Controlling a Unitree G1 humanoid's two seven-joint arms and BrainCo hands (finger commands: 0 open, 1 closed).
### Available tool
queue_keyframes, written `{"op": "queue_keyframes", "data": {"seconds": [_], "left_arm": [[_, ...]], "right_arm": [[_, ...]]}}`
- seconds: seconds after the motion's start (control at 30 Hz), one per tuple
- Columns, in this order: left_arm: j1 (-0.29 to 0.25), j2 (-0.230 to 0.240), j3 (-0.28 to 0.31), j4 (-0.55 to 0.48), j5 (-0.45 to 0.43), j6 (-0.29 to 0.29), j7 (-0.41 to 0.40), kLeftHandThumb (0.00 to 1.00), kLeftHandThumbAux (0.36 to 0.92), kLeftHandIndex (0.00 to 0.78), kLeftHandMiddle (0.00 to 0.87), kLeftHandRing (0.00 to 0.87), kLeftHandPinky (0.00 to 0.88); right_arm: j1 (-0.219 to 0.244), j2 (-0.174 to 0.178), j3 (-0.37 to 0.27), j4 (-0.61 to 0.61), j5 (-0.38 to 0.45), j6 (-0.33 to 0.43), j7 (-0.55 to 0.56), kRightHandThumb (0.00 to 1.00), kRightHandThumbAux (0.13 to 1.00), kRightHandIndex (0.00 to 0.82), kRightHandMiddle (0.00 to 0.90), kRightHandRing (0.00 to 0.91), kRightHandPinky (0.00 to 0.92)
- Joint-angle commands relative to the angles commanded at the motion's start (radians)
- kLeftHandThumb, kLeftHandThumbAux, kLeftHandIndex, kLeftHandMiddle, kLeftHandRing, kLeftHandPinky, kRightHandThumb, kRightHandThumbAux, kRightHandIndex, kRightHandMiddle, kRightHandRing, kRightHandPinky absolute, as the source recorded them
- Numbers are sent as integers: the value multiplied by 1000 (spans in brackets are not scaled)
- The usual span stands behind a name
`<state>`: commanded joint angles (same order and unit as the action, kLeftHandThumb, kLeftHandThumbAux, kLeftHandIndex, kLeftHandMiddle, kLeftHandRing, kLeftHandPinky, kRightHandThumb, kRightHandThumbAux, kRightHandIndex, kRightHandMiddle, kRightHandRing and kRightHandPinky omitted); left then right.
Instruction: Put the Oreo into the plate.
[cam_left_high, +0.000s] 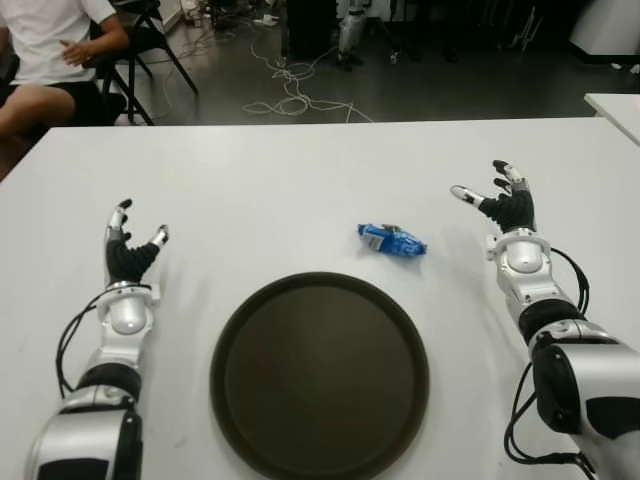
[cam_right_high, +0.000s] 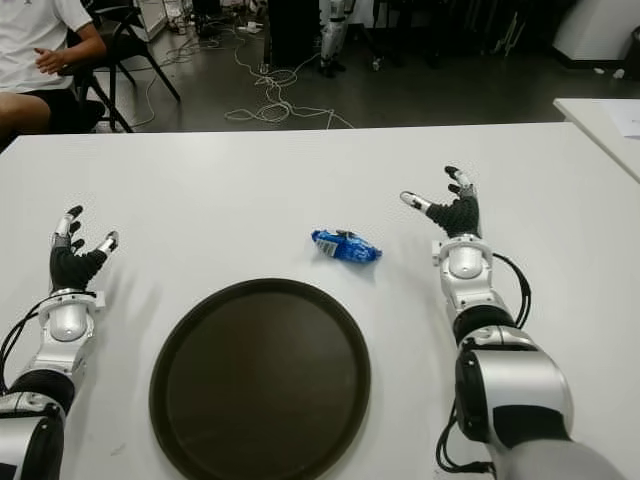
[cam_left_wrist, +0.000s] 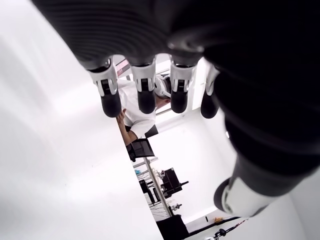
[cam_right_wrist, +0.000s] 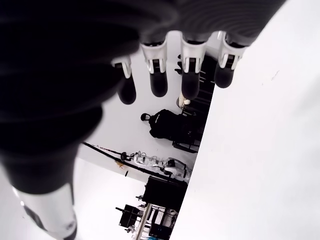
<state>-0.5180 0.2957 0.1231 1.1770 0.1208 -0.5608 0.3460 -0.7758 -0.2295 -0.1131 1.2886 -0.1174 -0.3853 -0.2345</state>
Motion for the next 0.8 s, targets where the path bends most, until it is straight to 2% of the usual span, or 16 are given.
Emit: {"op": "queue_keyframes", "data": {"seconds": [0.3,0.53,0.8], "left_arm": [[-6,1,-4,11,6,3,0,0,727,39,48,22,8],[-12,5,-14,20,22,6,18,0,733,42,52,26,10],[-24,2,-1,37,2,5,-12,0,754,43,55,31,18]], "right_arm": [[-1,0,15,2,-13,3,-15,0,715,164,112,91,46],[-3,4,13,5,-10,6,-18,0,724,174,131,106,65],[-9,12,9,12,-6,3,-21,0,760,170,131,104,75]]}}
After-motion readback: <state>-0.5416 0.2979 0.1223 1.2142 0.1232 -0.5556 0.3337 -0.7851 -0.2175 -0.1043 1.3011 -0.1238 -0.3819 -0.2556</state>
